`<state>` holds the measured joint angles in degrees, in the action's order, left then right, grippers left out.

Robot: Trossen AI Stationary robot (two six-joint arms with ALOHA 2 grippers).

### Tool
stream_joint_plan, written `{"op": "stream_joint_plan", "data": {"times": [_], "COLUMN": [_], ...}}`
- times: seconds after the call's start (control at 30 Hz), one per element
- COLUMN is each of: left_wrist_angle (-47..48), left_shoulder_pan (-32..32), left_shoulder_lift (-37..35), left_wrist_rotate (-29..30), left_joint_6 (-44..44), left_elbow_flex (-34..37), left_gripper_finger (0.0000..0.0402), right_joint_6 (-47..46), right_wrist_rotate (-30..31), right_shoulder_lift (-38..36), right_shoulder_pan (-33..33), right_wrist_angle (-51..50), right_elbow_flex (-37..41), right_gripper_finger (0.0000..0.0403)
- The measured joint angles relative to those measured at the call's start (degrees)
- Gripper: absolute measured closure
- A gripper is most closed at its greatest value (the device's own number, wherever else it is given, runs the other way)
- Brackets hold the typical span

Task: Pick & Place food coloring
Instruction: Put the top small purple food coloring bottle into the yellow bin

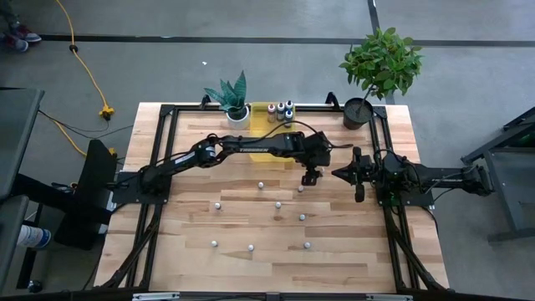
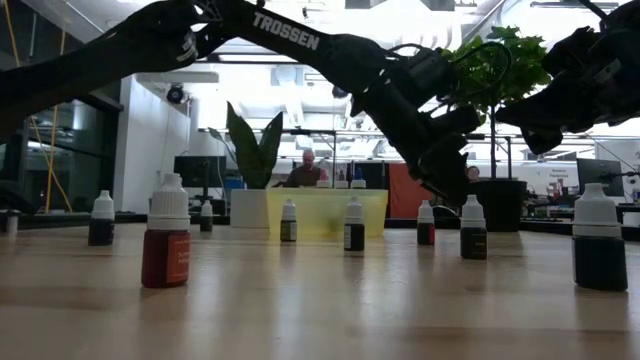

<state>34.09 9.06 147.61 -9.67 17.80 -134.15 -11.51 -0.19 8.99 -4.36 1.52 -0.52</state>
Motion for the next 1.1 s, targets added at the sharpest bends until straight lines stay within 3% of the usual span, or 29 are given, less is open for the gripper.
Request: {"op": "stream_joint_plan", "data": {"times": [0.8,0.93,1.1], "left_wrist_angle": [-2.47,-2.39,-1.93], "left_shoulder_pan": [0.3,0.3,0.3], "left_shoulder_lift": [1.29,1.29,1.29], "left_wrist_rotate": [0.2,0.2,0.2], "left_joint_6": [-0.17,-0.15,-0.22], "left_elbow_flex": [-0.03,-0.02,-0.02], "left_gripper_finger": [0.0171,0.0199,0.0263], "right_joint_6": [0.0,0.01,0.02], "right_wrist_rotate": [-0.05,-0.04,-0.04], "right_shoulder_lift": [0.0,0.0,0.0], "right_shoulder_pan": [0.01,0.02,0.02], "right_wrist_angle": [-0.04,-0.04,-0.04], "right_elbow_flex": [0.0,-0.01,-0.02], "right_gripper_finger": [0.0402,0.0402,0.0402]}}
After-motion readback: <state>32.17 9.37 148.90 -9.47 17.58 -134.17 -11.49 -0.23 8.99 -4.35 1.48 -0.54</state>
